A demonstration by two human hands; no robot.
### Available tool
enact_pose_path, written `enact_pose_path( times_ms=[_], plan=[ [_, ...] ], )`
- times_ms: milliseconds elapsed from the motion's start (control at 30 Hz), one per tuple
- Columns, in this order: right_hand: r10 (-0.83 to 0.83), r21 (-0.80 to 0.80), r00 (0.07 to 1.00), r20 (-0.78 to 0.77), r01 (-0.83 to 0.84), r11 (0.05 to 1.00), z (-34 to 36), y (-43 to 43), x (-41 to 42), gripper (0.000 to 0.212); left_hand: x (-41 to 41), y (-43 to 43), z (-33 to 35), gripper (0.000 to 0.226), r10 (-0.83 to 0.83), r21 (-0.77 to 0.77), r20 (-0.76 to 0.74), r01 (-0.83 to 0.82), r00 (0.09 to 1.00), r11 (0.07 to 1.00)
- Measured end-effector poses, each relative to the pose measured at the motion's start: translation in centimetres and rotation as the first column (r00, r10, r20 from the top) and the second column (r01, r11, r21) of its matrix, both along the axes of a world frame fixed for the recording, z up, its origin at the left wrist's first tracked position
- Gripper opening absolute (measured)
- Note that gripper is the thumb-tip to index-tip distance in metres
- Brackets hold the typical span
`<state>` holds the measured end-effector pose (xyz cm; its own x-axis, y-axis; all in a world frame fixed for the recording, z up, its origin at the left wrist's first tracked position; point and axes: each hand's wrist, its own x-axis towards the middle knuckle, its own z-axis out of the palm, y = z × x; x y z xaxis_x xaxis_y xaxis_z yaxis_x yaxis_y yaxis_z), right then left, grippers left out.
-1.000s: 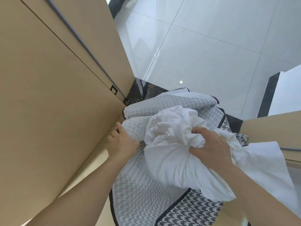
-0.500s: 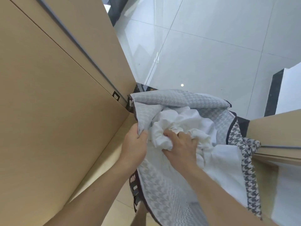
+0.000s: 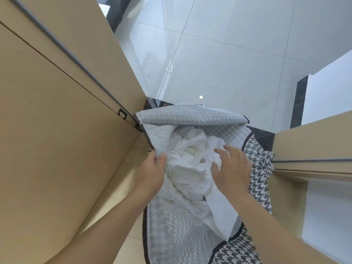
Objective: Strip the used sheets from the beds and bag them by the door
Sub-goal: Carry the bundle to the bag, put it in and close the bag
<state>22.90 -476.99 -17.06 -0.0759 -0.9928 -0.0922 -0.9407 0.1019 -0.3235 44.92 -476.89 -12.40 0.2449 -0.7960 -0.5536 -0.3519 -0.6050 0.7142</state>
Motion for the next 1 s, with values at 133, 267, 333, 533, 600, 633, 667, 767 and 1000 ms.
enact_pose_path(
  times_ms=[133, 267, 333, 533, 600, 633, 667, 767, 1000],
  plan=[
    [-0.118, 0.306, 0.936, -0.331, 0.225, 0.925, -0.1, 0.2, -4.2, 0.077, -1.9, -0.4, 0.1, 0.035, -0.044, 0.019, 0.05, 0.043, 0.998, 0.999],
    [-0.237, 0.354, 0.924, -0.3, 0.339, 0.872, -1.6, 1.4, -7.0, 0.081, -3.7, 0.0, -0.2, 0.033, -0.076, 0.042, 0.123, 0.072, 0.989, 0.997],
    [-0.422, 0.386, 0.897, -0.13, 0.438, 0.812, -2.2, 2.1, -8.4, 0.069, -4.4, 0.1, -0.3, 0.034, -0.087, 0.075, 0.17, 0.075, 0.982, 0.994],
    [-0.66, 0.458, 0.746, 0.087, 0.559, 0.691, -0.4, 3.5, -12.0, 0.036, -3.0, -1.6, 3.0, 0.027, -0.026, 0.014, 0.304, 0.023, 0.952, 1.0],
    [-0.707, 0.383, 0.662, 0.25, 0.603, 0.7, 2.6, 3.7, -12.2, 0.039, -1.7, -2.2, 5.7, 0.026, 0.008, -0.07, 0.348, 0.018, 0.937, 0.997],
    [-0.696, 0.337, 0.634, 0.337, 0.609, 0.718, 4.4, 3.3, -12.1, 0.04, -1.3, -2.2, 7.3, 0.027, 0.016, -0.114, 0.363, 0.027, 0.932, 0.993],
    [-0.665, 0.296, 0.623, 0.413, 0.599, 0.744, 6.6, 2.8, -11.7, 0.042, -1.1, -2.0, 9.0, 0.028, 0.018, -0.145, 0.375, 0.04, 0.927, 0.989],
    [-0.524, 0.17, 0.629, 0.574, 0.535, 0.828, 13.2, 2.6, -10.2, 0.042, -0.5, -0.6, 13.3, 0.029, 0.034, -0.232, 0.376, 0.058, 0.926, 0.971],
    [-0.638, 0.247, 0.559, 0.529, 0.618, 0.746, 15.3, 5.3, -7.8, 0.029, 0.9, -0.2, 15.6, 0.026, -0.058, -0.297, 0.339, 0.166, 0.939, 0.94]
  ],
)
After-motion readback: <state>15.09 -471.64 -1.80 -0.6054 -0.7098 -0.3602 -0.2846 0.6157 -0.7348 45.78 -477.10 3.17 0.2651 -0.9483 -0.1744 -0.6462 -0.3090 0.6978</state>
